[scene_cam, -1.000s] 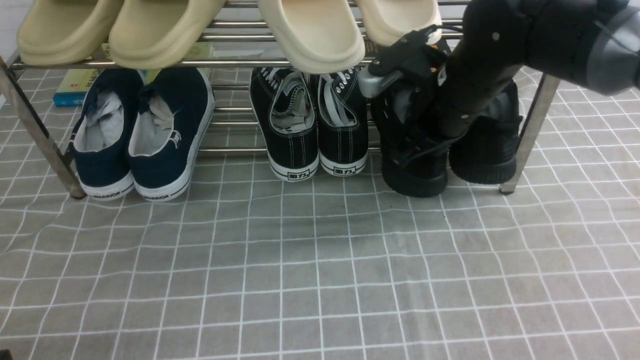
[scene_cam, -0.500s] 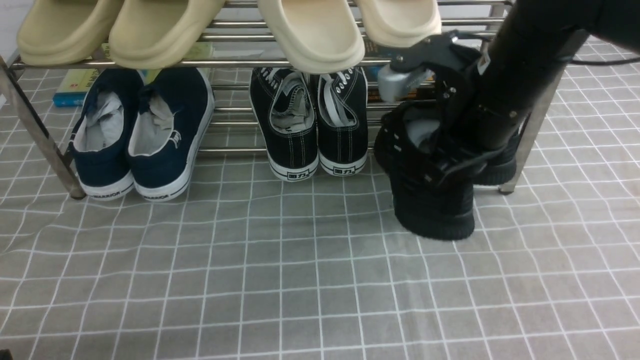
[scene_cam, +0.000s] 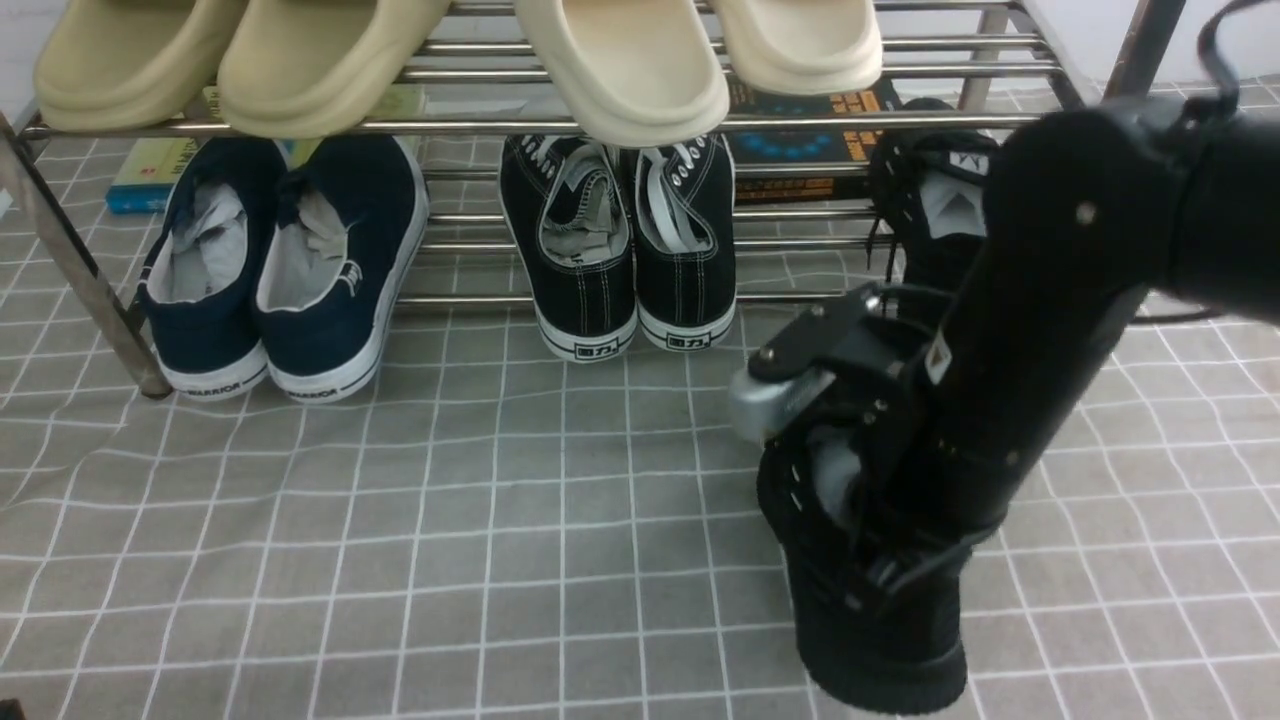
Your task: Take the shoes off the shelf with your hand from the grey coffee tablecloth.
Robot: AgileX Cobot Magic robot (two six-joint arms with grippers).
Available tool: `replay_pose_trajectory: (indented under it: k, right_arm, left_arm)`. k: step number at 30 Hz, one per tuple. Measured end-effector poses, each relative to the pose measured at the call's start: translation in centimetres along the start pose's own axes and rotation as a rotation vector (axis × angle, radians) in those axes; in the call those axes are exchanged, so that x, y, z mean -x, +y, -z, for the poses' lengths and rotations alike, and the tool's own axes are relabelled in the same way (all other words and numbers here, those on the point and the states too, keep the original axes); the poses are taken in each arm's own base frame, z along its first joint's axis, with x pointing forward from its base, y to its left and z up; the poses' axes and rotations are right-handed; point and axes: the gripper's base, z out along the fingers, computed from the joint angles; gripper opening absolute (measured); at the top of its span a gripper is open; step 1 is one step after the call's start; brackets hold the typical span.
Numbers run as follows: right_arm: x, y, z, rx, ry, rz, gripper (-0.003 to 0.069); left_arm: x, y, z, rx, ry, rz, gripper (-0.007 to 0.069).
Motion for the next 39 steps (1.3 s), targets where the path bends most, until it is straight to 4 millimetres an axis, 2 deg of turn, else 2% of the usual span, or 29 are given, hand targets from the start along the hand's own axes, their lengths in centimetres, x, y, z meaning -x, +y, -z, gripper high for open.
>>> replay_pose_trajectory:
  k: [3, 6, 10, 11, 13, 14, 16, 17, 18, 23, 24, 28, 32, 35, 38, 39]
  right_arm:
    - [-0.3, -0.1, -0.9, 0.001, -0.009, -0.014, 0.0028]
    - [-0.5, -0.1, -1.3, -0.002, -0.019, -0.05, 0.0086]
    - [-0.4, 0.0, -0.8, 0.001, 0.0, -0.072, 0.0242]
    - [-0.5, 0.0, -0.7, 0.002, 0.008, -0.074, 0.026]
    - [0.1, 0.1, 0.7, -0.017, 0.026, -0.051, 0.0376]
    - [0.1, 0.1, 0.9, -0.02, 0.026, -0.049, 0.0384]
    - [1.0, -0.3, 2.6, -0.095, -0.002, -0.012, 0.047]
    - [1.1, -0.3, 2.7, -0.102, -0.006, -0.011, 0.0476]
    - [1.8, -1.0, 3.9, -0.18, -0.057, -0.01, 0.0513]
    - [3.4, -3.6, 6.1, -0.357, -0.24, -0.086, 0.0541]
    - [3.7, -4.9, 6.8, -0.416, -0.313, -0.124, 0.0543]
    - [4.1, -7.4, 7.6, -0.502, -0.429, -0.184, 0.0543]
    - [4.7, -9.4, 6.9, -0.549, -0.457, -0.19, 0.0543]
    - [5.3, -11.1, 5.1, -0.584, -0.445, -0.17, 0.0543]
    - [5.6, -11.9, 4.0, -0.6, -0.431, -0.152, 0.0543]
    - [5.9, -12.4, 3.1, -0.609, -0.417, -0.137, 0.0543]
  left_arm:
    - [0.0, 0.0, 0.0, 0.0, 0.0, 0.0, 0.024]
    - [0.0, 0.0, 0.0, 0.0, 0.0, 0.0, 0.024]
    - [0.0, 0.0, 0.0, 0.0, 0.0, 0.0, 0.024]
    - [0.0, 0.0, 0.0, 0.0, 0.0, 0.0, 0.024]
    - [0.0, 0.0, 0.0, 0.0, 0.0, 0.0, 0.024]
    - [0.0, 0.0, 0.0, 0.0, 0.0, 0.0, 0.024]
    - [0.0, 0.0, 0.0, 0.0, 0.0, 0.0, 0.024]
    - [0.0, 0.0, 0.0, 0.0, 0.0, 0.0, 0.024]
    - [0.0, 0.0, 0.0, 0.0, 0.0, 0.0, 0.024]
    - [0.0, 0.0, 0.0, 0.0, 0.0, 0.0, 0.024]
    - [0.0, 0.0, 0.0, 0.0, 0.0, 0.0, 0.024]
    - [0.0, 0.0, 0.0, 0.0, 0.0, 0.0, 0.024]
    - [0.0, 0.0, 0.0, 0.0, 0.0, 0.0, 0.024]
    - [0.0, 0.0, 0.0, 0.0, 0.0, 0.0, 0.024]
    - [0.0, 0.0, 0.0, 0.0, 0.0, 0.0, 0.024]
    - [0.0, 0.0, 0.0, 0.0, 0.0, 0.0, 0.024]
